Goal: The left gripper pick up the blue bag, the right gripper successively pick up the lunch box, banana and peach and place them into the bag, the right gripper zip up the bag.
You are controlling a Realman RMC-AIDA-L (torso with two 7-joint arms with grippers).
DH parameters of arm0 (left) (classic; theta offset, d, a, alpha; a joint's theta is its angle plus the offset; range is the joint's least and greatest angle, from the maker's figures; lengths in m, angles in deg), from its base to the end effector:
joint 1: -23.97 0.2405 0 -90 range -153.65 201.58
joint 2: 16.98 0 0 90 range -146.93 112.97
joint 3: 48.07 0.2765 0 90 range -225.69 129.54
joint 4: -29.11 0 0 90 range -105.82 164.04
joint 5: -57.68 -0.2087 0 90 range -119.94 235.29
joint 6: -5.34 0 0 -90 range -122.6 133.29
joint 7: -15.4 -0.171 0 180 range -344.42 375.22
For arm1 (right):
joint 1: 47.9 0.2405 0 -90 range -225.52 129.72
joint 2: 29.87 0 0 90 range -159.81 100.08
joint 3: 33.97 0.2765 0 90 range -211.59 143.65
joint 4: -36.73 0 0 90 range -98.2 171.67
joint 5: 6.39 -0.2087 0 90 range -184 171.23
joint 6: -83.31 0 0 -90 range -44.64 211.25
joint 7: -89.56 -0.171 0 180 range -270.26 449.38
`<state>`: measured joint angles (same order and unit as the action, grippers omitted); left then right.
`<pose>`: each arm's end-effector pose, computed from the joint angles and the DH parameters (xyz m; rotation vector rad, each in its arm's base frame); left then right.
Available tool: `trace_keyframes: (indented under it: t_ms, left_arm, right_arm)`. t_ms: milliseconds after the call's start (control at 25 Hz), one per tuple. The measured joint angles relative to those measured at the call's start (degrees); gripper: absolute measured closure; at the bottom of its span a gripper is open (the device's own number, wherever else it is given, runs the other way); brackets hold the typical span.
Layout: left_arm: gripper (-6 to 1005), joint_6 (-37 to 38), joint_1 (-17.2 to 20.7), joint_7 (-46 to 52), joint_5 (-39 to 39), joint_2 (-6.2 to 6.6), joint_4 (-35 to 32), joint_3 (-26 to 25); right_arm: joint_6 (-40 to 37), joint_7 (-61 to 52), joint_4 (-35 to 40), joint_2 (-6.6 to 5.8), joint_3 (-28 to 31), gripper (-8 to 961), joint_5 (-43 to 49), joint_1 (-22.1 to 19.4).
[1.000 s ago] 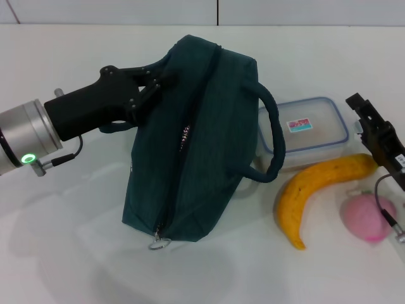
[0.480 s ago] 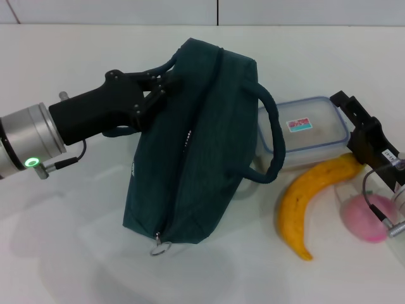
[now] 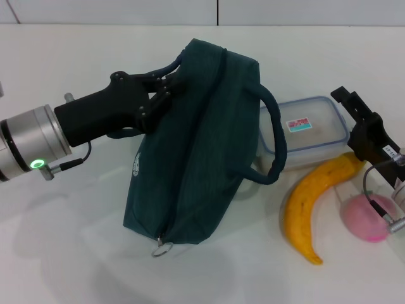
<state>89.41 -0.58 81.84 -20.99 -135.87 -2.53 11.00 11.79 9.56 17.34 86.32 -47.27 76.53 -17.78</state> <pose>-0.2420 0.3436 -0.0367 -2.4814 -0.4915 -1.0848 0.3020 0.3381 -0.0869 -1.3942 1.8140 1.5076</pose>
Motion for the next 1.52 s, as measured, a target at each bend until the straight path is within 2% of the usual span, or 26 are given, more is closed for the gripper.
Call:
trace_keyframes:
  t_ms: [120,560,680,880,1080,1360,1520]
  left_arm:
    - [957,0.0,0.0,0.0,0.0,-0.02,0.0,0.0]
    - [957,-0.1,0.2,-0.2,-0.5,-0.03,0.1,-0.3]
    - [958,-0.1,0.1,-0.2,-0.5,-0.03,0.1,-0.3]
    - [958,-0.1,0.0,-0.2,-0.5,-0.08,0.1,0.0]
    - [958,-0.1,0.0,-0.4,-0.5,-0.18,0.4,-0.3]
    - [958,-0.1,0.0,-1.1,-0.5,-0.38,0.5,-0.4]
    - [958,1.3,0.3,-5.1,-0.4,-0.50,0.9,-0.1]
  right_arm:
    - [-0.1,-0.6,0.0,0.00,0.0,85,0.0,-0.2]
    - [-0.5,-1.9,0.0,0.00,0.0,291,-0.4,-1.1]
    - [-1.0,-1.8,0.0,0.00,0.0,496,-0.4,-1.2]
    - [-3.3,-1.3,0.5,0.00,0.0,733,-0.3,-2.3]
    - [-4.4,-0.2,1.0,0.00,0.0,837,-0.1,-2.4]
    - [-4.1,0.9,2.3,0.00,-0.4,856,0.6,-1.9]
    - [-4.2,1.7,4.0,0.00,-0.6,852,1.2,-1.8]
